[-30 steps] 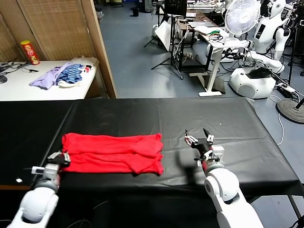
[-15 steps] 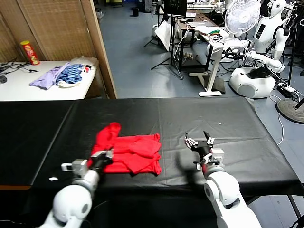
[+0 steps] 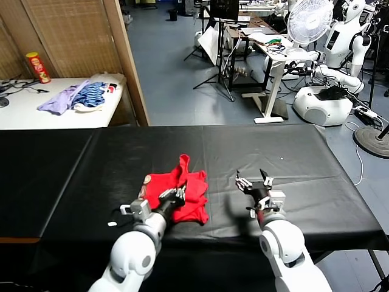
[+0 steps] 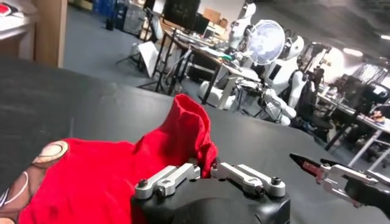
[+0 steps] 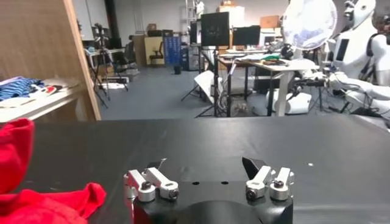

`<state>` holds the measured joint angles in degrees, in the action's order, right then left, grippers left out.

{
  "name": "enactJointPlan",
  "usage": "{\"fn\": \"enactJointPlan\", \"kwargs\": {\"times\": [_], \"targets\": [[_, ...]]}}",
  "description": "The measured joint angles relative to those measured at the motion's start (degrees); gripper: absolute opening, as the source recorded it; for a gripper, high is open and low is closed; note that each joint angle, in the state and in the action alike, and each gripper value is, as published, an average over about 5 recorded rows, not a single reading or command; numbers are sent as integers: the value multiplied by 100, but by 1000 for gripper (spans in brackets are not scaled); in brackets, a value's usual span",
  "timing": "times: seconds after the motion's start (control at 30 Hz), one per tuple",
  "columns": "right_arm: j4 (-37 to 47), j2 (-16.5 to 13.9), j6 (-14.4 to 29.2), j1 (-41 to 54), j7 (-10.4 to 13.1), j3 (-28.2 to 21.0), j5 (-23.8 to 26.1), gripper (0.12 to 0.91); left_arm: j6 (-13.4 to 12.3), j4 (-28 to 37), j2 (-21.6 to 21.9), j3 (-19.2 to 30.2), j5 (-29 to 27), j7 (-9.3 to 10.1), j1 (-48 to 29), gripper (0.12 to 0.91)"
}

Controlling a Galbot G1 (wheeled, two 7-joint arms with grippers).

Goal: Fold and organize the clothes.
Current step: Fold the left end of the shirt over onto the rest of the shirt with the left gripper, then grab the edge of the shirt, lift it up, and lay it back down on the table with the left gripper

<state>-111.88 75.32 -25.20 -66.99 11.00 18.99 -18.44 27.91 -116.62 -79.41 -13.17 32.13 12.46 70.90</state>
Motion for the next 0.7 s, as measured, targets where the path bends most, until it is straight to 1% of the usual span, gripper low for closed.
{"fn": "enactJointPlan", "kwargs": {"times": [0.03,0.1,0.23,0.27,0.37,0.4,0.47,0.5,0.6,0.7], "targets": [[5,-10,11,10,-51,-25,-2,798,-25,25,-32,0,-13,-17,-7,189],[24,-32,25,36,-131,-77,-6,798,-72,69,-105,-6,-36,-61,-11,262],[98,-70,30,141,-258,-222,-20,798,-172,62,-272,-17,15,-158,50,478],[124,-77,29,180,-291,-271,-25,798,-202,39,-301,-25,42,-183,75,545],[222,-87,20,332,-392,-449,-34,798,-279,-66,-318,-89,62,-251,158,698],[259,-84,13,394,-425,-519,-34,798,-298,-106,-297,-131,44,-263,185,735],[349,-68,-9,536,-491,-688,-23,798,-338,-174,-223,-241,-19,-275,240,781],[402,-54,-28,616,-523,-789,-17,798,-362,-195,-171,-311,-68,-280,270,790],[583,-7,-132,871,-611,-1135,28,798,-445,-202,19,-562,-237,-312,384,797],[782,38,-319,1089,-663,-1484,243,798,-511,-155,169,-848,-332,-355,521,798]]}}
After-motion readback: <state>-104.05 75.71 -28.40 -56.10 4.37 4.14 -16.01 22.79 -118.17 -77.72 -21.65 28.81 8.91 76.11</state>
